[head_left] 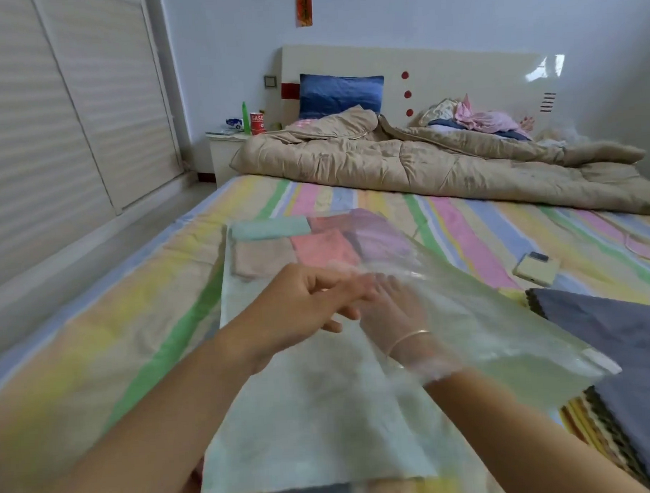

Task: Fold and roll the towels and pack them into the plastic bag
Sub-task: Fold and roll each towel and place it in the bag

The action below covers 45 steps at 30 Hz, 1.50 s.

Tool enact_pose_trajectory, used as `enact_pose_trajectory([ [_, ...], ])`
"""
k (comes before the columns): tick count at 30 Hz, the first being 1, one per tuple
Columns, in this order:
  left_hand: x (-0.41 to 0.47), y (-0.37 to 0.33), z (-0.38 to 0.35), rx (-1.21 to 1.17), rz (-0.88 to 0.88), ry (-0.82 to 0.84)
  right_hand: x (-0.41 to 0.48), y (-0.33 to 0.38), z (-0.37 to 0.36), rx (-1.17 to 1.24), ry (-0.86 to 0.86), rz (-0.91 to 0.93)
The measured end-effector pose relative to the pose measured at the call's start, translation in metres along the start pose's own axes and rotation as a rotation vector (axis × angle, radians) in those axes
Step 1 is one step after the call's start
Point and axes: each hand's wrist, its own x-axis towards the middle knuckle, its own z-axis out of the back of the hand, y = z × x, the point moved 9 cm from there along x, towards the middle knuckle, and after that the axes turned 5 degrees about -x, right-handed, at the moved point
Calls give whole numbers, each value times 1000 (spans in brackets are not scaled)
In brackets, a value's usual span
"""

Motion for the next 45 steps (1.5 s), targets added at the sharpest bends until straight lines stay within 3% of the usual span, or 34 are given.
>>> enact_pose_trajectory([
  [6, 81, 91, 139, 21, 99, -497, 101, 4, -32, -50, -90, 66],
  [13, 171, 203, 277, 174, 170, -789, 222, 22, -75, -202, -229, 232],
  [20, 251, 270, 283, -36, 107, -690, 306, 61, -89, -183, -446, 387],
  [25, 263, 292, 273, -60, 129, -577, 353, 60, -126, 12, -370, 347],
  [32, 265, 297, 277, -113, 110, -584, 378, 79, -144, -161, -381, 296],
  [36, 265, 300, 278, -121, 125, -589, 389, 84, -176, -351, -118, 274],
  [40, 263, 299, 278, -119, 135, -587, 388, 117, -158, -163, -7, 280],
  [42, 263, 299, 277, -128, 139, -580, 386, 137, -173, -242, 139, 385],
  [45, 263, 299, 277, -128, 142, -576, 398, 137, -182, -266, 160, 364],
])
